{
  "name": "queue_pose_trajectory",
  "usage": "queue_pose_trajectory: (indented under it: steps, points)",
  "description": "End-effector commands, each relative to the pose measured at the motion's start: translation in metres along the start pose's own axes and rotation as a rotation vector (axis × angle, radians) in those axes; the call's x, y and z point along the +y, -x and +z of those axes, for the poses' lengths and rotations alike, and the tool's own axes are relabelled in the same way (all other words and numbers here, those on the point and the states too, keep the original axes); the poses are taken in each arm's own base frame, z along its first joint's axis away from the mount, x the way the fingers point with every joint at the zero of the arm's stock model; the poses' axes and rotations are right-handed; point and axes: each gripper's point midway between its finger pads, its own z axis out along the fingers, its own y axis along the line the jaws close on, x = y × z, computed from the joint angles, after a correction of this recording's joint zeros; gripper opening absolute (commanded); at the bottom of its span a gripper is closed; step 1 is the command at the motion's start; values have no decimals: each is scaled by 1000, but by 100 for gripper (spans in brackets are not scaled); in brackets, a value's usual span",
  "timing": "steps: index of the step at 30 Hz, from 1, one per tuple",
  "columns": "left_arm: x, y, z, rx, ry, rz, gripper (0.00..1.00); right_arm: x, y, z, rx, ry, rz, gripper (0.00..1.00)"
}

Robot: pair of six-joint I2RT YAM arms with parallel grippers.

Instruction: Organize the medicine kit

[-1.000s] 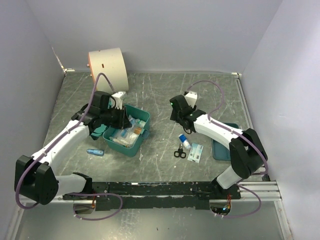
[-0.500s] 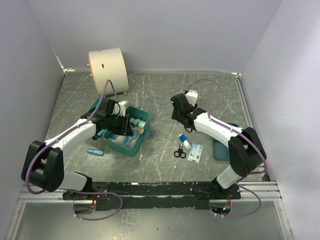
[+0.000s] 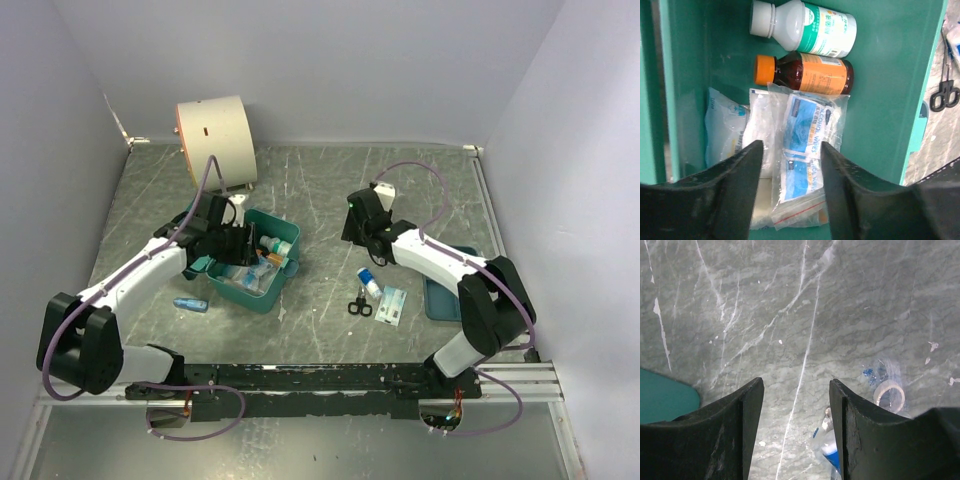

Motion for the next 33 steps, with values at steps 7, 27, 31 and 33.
queue_pose_trajectory:
  steps: [7,27,31,33]
  points:
    - [-26,-11,-7,53,-146,11,31,-2,14,2,-28,12,4,55]
    - [-25,-30,14,212,-71,-24,38,-12,33,-1,-42,-12,-5,55]
    - [-40,-4,-11,126,-113,16,45,-19,40,-8,-40,-1,-31,55]
    - [-43,2,-24,93,-113,29,47,-19,36,-13,-21,26,-68,55]
